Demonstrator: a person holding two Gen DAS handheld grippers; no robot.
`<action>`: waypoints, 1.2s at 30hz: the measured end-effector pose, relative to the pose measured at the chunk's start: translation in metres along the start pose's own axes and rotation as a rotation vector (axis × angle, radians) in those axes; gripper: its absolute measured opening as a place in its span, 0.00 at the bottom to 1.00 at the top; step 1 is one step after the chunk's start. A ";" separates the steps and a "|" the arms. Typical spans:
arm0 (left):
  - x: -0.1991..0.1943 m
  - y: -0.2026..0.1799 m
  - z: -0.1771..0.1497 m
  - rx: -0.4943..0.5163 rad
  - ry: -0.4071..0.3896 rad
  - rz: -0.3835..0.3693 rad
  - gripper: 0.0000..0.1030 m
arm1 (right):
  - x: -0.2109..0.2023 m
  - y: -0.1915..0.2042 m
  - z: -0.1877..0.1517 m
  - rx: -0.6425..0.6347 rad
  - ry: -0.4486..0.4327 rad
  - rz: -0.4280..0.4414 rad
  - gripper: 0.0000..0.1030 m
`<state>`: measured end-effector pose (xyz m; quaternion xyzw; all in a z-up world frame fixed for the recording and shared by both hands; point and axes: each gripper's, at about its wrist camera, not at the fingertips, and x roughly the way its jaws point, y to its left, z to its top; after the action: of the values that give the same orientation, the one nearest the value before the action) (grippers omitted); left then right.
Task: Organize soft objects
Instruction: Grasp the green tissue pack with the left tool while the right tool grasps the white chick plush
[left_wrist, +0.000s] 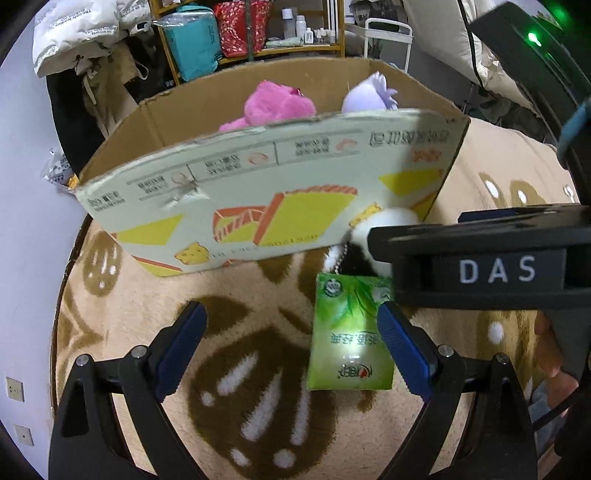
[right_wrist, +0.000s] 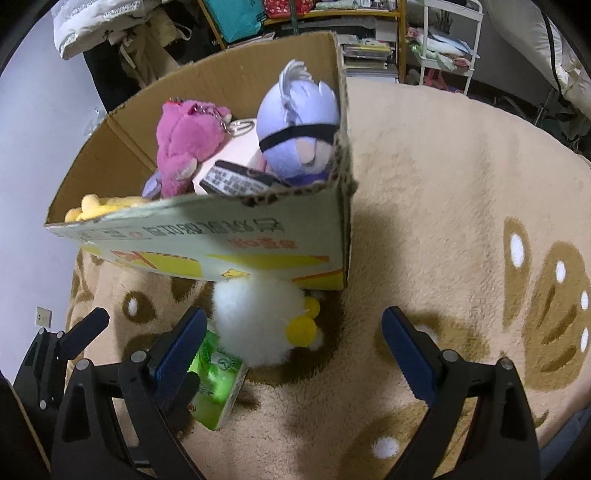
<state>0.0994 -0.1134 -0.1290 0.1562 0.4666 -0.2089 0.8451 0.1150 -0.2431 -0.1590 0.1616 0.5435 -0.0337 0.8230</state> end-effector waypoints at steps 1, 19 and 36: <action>0.002 0.000 -0.001 -0.006 0.008 -0.009 0.90 | 0.002 0.001 0.000 0.000 0.005 0.002 0.97; 0.016 -0.007 -0.009 -0.037 0.081 -0.095 0.90 | 0.027 0.007 0.000 0.003 0.061 0.006 0.97; 0.025 -0.010 -0.009 -0.033 0.121 -0.101 0.89 | 0.031 0.004 0.000 -0.005 0.072 0.009 0.97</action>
<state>0.0997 -0.1232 -0.1556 0.1309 0.5274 -0.2338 0.8063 0.1291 -0.2353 -0.1860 0.1629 0.5722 -0.0228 0.8035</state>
